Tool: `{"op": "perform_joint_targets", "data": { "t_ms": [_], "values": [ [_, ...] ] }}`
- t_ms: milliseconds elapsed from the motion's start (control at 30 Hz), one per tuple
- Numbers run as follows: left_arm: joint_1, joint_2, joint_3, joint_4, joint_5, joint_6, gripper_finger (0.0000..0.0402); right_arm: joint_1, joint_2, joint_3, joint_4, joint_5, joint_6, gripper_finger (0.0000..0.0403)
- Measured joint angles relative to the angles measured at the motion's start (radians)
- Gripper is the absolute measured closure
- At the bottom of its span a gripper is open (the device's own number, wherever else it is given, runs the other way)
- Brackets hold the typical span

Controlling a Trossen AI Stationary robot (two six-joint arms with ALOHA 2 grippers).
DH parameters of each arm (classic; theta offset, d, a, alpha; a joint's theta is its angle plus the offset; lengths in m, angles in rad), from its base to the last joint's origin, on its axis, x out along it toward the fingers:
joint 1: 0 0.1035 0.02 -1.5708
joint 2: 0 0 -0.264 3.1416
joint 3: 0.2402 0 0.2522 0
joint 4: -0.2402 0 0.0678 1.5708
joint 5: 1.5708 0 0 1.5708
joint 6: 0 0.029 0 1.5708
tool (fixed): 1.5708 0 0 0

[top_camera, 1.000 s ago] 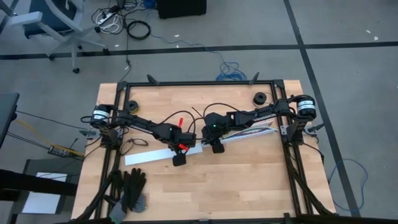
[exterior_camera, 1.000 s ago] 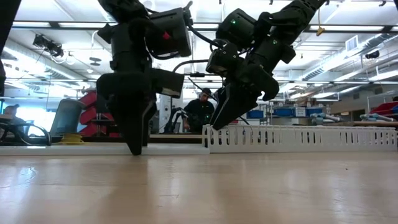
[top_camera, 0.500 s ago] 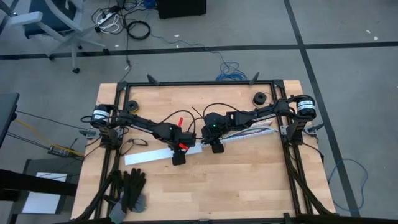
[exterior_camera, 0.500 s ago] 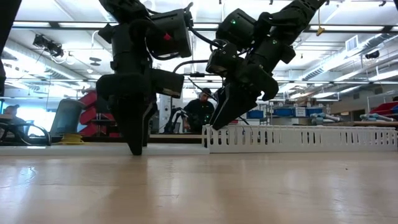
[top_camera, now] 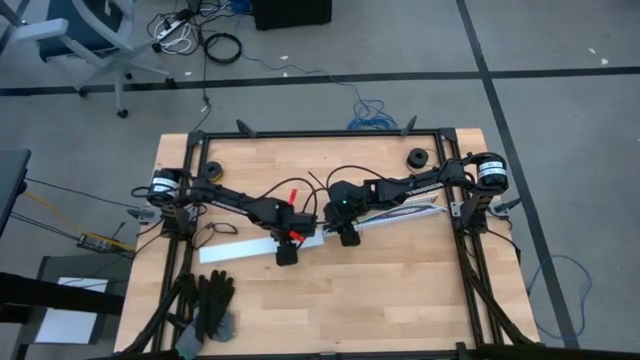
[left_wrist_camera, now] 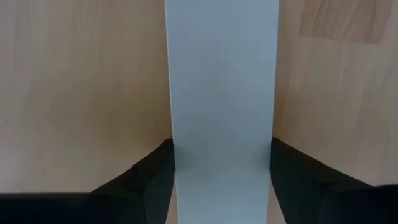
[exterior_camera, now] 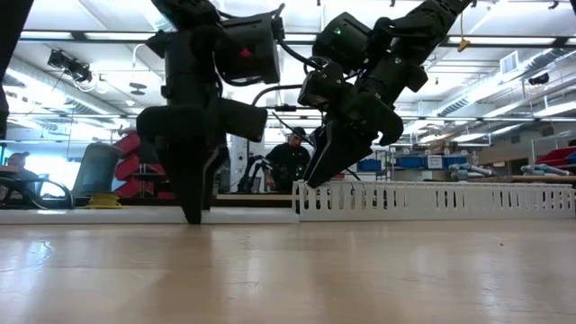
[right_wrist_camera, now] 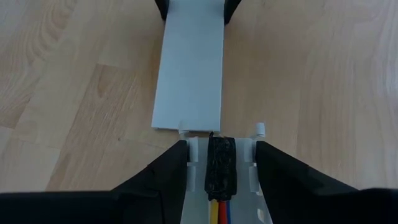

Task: Ziptie cables
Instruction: Close the white cable duct

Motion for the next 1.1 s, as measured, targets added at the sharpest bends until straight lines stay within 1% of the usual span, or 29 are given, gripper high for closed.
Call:
{"op": "perform_joint_targets", "data": {
  "t_ms": [133,400,1100],
  "values": [
    [0.0,0.001,0.04,-0.038,-0.01,0.015,0.0192,0.0,0.0,0.0,-0.001,-0.001,0.0,0.0237],
    [0.0,-0.001,0.043,-0.128,-0.028,-0.008,0.0192,0.0,0.0,0.0,0.0,0.0,0.001,0.0236],
    [0.0,-0.017,0.046,-0.132,-0.027,-0.023,0.0192,0.001,0.0,0.0,0.0,-0.001,0.001,0.0237]
  ]
}}
